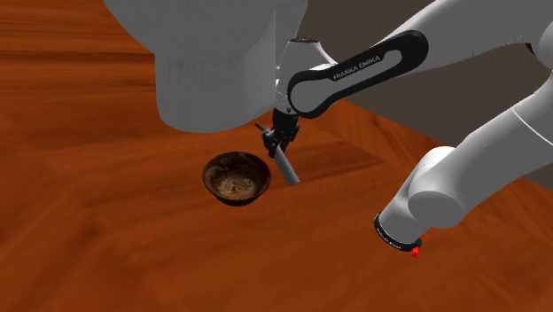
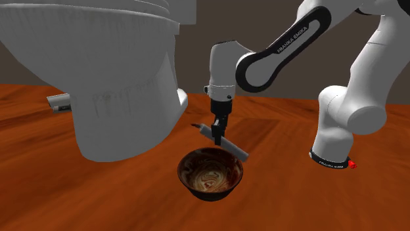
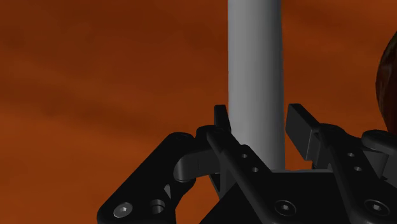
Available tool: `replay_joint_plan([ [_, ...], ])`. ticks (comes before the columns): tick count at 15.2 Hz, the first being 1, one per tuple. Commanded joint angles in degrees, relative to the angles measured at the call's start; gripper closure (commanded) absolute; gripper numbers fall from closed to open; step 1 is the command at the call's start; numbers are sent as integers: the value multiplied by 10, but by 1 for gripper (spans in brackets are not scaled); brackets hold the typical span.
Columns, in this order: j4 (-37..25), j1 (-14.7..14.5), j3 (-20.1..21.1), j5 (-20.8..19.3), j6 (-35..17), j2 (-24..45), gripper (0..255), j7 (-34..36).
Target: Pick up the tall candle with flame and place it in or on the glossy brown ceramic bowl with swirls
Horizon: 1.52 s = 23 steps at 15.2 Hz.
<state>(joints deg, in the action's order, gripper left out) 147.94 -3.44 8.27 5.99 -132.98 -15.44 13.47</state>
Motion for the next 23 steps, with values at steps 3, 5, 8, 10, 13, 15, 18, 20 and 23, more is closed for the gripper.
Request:
replay_joint_plan([
  [3, -15, 0, -1, 0, 36, -21, 255, 1],
  [5, -23, 0, -2, 0, 54, -30, 255, 1],
  [8, -36, 0, -4, 0, 80, -43, 255, 2],
  [10, -46, 0, -5, -1, 97, -51, 255, 2],
  [13, -61, 0, -6, -1, 123, -62, 255, 3],
  [15, -72, 0, -7, -2, 139, -68, 255, 3],
  [18, -89, 1, -8, -3, 164, -76, 255, 4],
  [20, -100, 1, -9, -3, 181, -80, 255, 4],
  [23, -113, -11, 12, 4, 185, -74, 255, 33],
])
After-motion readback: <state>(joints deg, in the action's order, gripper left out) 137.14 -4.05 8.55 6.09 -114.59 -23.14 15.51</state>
